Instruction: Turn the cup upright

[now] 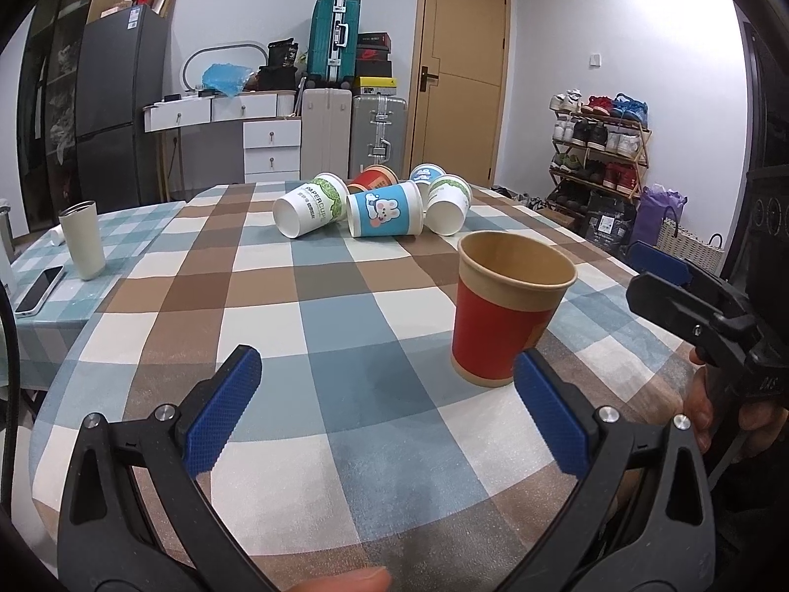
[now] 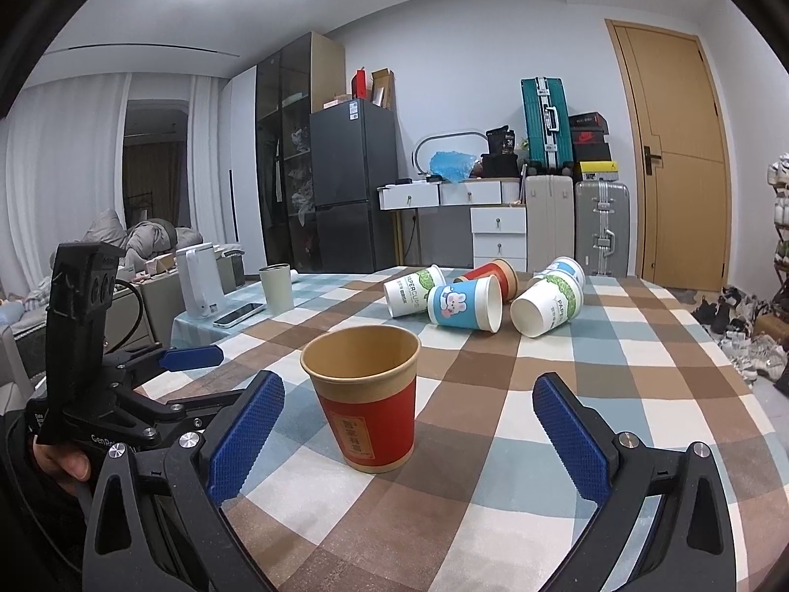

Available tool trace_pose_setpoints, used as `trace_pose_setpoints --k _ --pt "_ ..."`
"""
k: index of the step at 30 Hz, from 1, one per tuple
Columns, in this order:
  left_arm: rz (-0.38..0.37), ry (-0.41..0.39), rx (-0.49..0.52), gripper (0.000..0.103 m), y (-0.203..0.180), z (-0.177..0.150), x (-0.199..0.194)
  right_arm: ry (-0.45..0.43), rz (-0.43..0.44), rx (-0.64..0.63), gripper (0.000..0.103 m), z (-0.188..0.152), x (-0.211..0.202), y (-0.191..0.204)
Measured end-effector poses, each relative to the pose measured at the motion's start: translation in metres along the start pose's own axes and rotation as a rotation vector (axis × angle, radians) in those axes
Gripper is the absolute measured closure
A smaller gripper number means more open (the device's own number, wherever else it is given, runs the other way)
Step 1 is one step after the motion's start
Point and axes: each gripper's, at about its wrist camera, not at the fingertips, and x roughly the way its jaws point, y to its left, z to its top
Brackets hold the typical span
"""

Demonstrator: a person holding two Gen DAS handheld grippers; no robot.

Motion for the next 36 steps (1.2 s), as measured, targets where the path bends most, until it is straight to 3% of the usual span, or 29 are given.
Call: trace_pose_setpoints --k 36 --pt "0.004 -0.009 -0.004 0.001 0.0029 0.0000 0.0015 -0.005 0.003 0.000 0.000 -0.0004 -0.0011 -0.0005"
